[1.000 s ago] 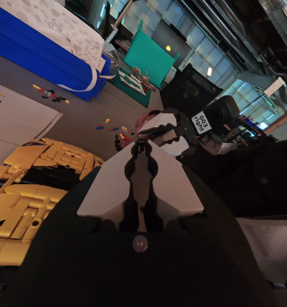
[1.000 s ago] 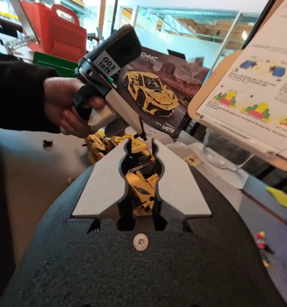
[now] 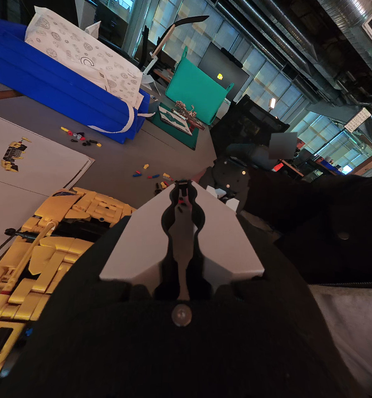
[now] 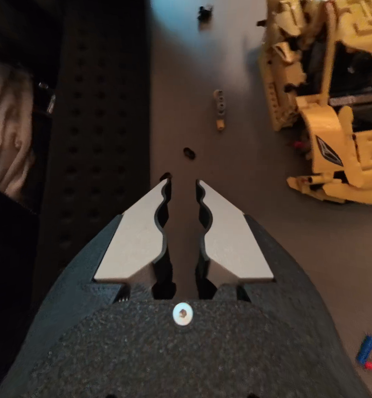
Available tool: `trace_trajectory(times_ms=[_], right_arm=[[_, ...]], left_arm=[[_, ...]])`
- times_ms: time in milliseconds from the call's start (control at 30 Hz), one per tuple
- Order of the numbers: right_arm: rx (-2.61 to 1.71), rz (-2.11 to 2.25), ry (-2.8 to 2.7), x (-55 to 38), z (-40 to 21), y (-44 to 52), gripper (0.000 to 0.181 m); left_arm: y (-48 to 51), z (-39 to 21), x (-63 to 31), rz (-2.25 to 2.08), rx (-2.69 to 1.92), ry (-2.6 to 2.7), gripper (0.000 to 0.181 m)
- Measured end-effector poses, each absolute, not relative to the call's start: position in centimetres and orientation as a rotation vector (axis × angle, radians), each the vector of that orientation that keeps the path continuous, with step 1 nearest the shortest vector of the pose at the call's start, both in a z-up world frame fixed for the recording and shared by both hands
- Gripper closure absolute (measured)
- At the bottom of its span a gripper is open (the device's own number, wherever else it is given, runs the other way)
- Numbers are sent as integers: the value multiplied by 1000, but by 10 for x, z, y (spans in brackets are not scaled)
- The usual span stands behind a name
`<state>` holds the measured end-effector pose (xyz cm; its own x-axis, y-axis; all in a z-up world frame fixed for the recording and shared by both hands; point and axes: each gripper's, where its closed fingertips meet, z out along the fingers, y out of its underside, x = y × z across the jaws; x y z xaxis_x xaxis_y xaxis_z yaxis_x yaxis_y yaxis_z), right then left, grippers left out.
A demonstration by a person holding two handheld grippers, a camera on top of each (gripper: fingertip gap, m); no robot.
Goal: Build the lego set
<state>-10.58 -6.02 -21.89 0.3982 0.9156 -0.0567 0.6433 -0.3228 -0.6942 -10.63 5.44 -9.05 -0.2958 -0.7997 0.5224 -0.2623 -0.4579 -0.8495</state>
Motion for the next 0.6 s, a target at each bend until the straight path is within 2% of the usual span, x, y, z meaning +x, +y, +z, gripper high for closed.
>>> trace_trajectory(times_ms=[233, 600], right_arm=[[-1962, 635, -1523, -116, -233, -73, 167], [-1886, 555, -1804, -125, -246, -74, 166]], left_arm=[[53, -97, -105, -1796, -1569, 1353, 174], [55, -102, -104, -1793, -1590, 1365, 174]])
